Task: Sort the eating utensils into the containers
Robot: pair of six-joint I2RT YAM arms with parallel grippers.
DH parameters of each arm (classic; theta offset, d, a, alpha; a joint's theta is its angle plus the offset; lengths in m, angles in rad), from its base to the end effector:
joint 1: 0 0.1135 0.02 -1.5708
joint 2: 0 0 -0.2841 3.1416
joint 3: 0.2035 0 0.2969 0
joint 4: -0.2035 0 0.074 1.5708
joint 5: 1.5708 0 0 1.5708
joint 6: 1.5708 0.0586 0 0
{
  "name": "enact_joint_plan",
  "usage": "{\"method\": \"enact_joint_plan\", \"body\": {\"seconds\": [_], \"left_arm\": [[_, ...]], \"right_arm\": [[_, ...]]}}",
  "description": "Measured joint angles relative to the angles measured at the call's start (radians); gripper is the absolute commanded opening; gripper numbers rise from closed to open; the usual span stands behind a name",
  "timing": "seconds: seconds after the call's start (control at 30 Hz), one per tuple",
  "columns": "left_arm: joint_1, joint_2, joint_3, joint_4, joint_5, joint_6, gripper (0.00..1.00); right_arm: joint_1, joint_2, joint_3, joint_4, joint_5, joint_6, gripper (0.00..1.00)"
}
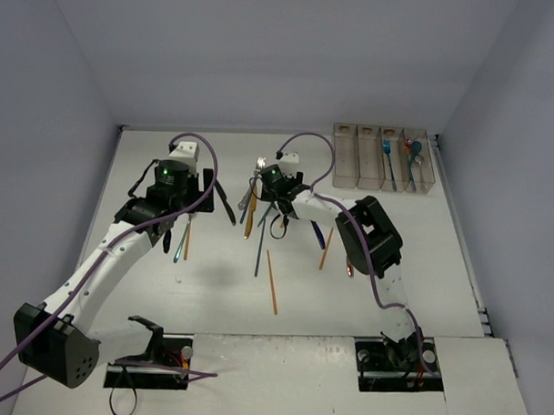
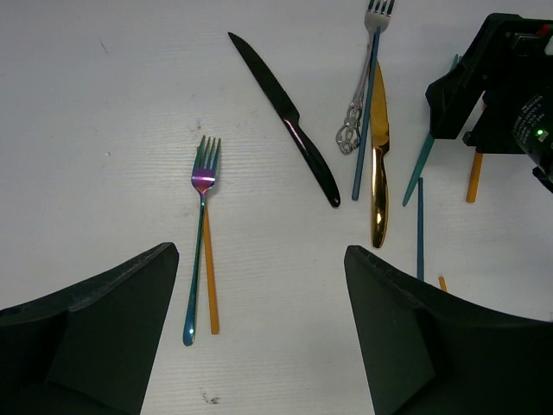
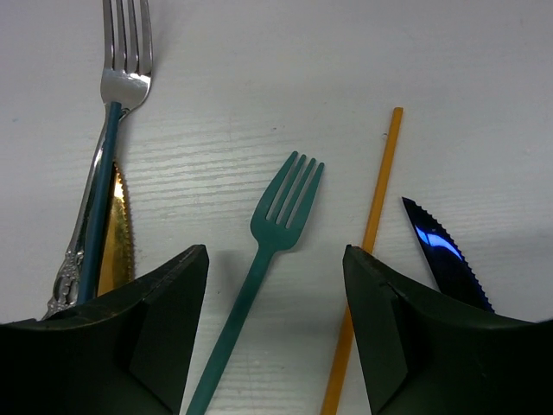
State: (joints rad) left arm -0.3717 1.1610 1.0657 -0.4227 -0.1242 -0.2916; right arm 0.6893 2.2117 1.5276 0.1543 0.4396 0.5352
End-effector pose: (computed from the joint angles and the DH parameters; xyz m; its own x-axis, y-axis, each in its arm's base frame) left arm 0.2978 -0.1083 0.3407 -0.5166 -0.1048 -0.8498 0.1165 0.9746 -0.1910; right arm 0.4501 0.3387 0.1398 -0.4844 0.1988 -0.8519 -0.0524 0.9655 0.2551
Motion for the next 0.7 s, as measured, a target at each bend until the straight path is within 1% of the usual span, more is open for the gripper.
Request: {"method": "enact_joint_plan", "body": {"seconds": [0.2, 0.5, 0.67, 0.7], "left_arm": [[0.000, 0.000, 0.000, 0.000, 0.000, 0.000, 0.75], [0.000, 0.000, -0.001, 0.000, 0.000, 0.000, 0.75], [0.000, 0.000, -0.002, 0.000, 0.000, 0.000, 0.75], [0.000, 0.000, -0.002, 0.000, 0.000, 0.000, 0.75]], "right_arm": [[0.005, 0.034, 0.023, 0.000, 0.009, -0.002, 0.41], [0.012, 0.044, 0.032, 0.006, 0.007, -0.013, 0.26], [0.023, 0.044, 0.032, 0.006, 0.002, -0.012, 0.12], [0.026, 0.044, 0.032, 0.006, 0.000, -0.012, 0.11]]}}
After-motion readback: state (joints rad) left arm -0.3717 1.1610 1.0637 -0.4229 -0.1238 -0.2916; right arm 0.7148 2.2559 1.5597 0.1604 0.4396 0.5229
